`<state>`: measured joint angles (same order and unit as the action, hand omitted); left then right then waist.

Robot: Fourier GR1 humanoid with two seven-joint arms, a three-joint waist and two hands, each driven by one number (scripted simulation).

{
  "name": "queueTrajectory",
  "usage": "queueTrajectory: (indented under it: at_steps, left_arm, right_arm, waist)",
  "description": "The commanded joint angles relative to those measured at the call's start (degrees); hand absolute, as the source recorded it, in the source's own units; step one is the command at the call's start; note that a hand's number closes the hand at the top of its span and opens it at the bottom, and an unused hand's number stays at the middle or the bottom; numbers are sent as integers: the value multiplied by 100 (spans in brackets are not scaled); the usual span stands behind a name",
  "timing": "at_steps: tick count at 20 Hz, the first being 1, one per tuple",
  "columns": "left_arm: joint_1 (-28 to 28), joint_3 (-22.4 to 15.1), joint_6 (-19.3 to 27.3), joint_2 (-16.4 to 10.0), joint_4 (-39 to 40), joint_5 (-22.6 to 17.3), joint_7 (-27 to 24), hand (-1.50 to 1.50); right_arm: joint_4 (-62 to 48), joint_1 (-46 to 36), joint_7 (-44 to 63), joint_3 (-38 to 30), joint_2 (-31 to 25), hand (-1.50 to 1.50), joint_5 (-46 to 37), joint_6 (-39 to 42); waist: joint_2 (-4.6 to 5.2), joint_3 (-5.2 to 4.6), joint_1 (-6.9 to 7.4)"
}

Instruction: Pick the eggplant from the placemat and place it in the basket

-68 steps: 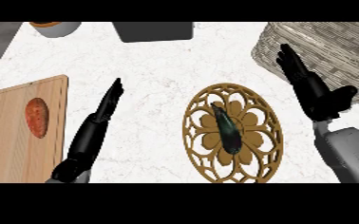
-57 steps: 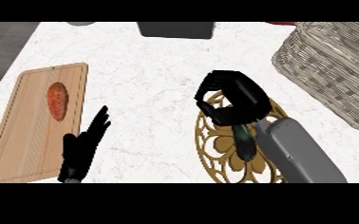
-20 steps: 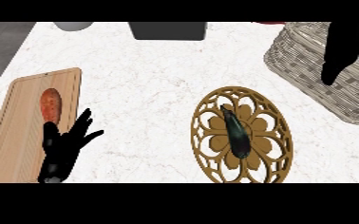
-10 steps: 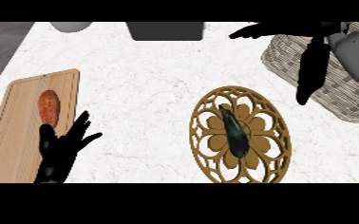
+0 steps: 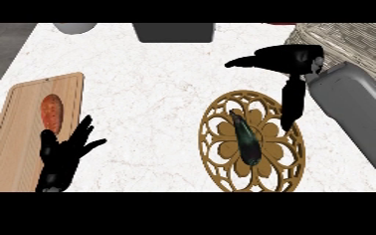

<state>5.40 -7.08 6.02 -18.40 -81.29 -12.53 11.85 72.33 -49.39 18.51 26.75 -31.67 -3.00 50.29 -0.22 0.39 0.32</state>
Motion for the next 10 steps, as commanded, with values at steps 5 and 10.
queueTrajectory:
  at_steps: [5, 10]
  left_arm:
    - [407, -64, -16, 80, -177, 195, 203, 0]
    - [306, 59, -151, 151, 57, 217, 136, 0]
  right_arm:
    - [-31, 663, -535, 44, 299, -150, -989, -204]
    - [-90, 791, -641, -117, 551, -150, -1227, -87]
  waist:
    - [27, -36, 29]
    - [27, -38, 18]
